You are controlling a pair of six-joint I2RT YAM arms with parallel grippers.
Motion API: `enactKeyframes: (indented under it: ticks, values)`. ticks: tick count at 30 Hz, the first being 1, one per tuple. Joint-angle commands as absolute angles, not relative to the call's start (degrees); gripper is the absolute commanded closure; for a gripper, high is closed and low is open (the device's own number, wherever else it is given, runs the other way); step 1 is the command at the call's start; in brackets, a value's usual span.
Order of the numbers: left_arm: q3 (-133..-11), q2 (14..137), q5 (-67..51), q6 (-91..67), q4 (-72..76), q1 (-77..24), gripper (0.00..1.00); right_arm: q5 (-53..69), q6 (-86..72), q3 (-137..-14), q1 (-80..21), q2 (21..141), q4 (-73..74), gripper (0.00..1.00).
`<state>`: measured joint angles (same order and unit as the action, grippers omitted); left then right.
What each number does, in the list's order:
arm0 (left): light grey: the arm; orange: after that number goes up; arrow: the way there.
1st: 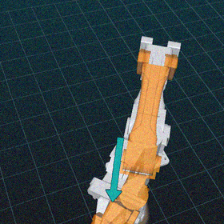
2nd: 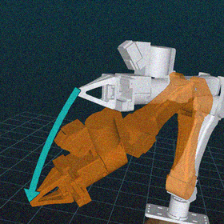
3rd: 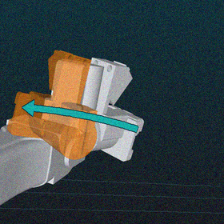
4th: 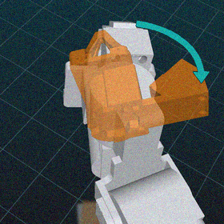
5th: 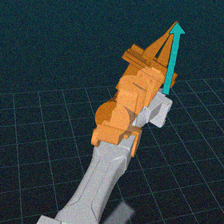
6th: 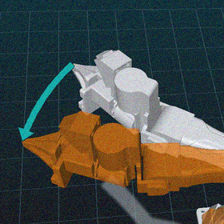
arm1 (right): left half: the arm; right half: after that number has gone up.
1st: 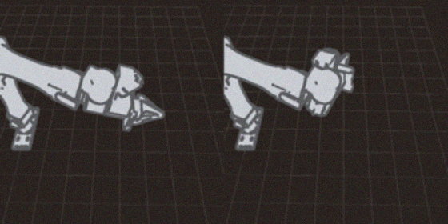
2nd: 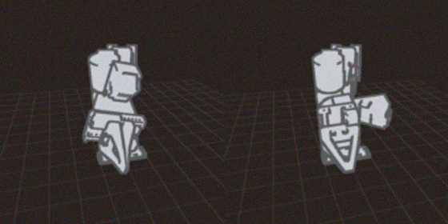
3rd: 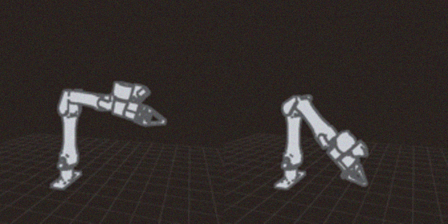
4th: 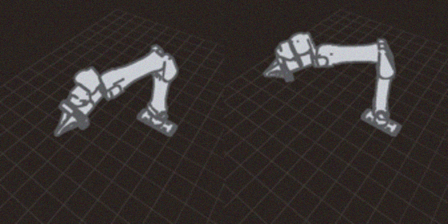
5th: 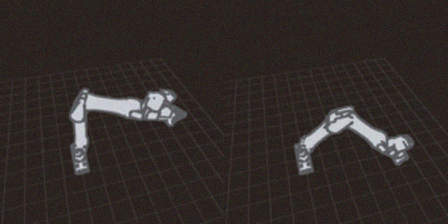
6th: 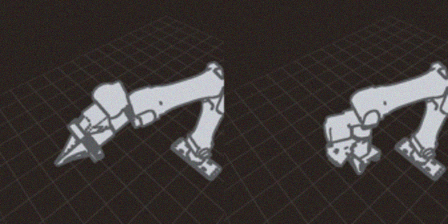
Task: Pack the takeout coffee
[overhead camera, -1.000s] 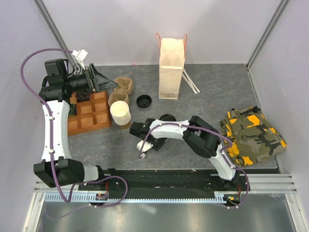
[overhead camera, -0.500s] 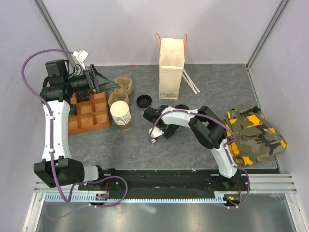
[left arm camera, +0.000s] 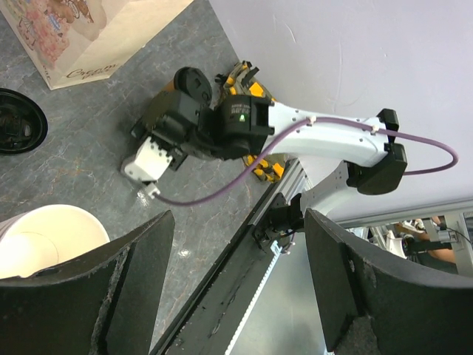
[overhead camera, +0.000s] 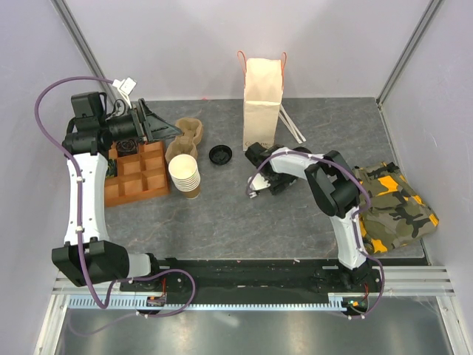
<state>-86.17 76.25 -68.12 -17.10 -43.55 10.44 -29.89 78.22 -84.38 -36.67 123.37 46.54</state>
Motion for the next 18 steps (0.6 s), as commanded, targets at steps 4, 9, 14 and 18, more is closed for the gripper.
enactKeyframes:
  ticks: [4, 9, 14, 18]
  values:
    - [-85.61, 76.46, -69.43, -17.40, -42.01, 10.72, 0.20, -36.38, 81.38, -84.90, -28.40, 128.14, 45.09, 0.27]
    - [-85.87, 77.34, -69.17, -17.05, -42.10, 10.72, 0.19, -37.26, 83.75, -85.51, -24.79, 128.58, 43.77, 0.27]
    - [-86.13, 77.78, -68.73, -16.53, -42.01, 10.63, 0.19, -38.41, 85.43, -87.10, -21.19, 129.99, 42.63, 0.27]
    - [-85.96, 77.96, -67.94, -15.73, -42.10, 10.63, 0.19, -39.11, 86.31, -87.45, -18.90, 131.04, 41.57, 0.27]
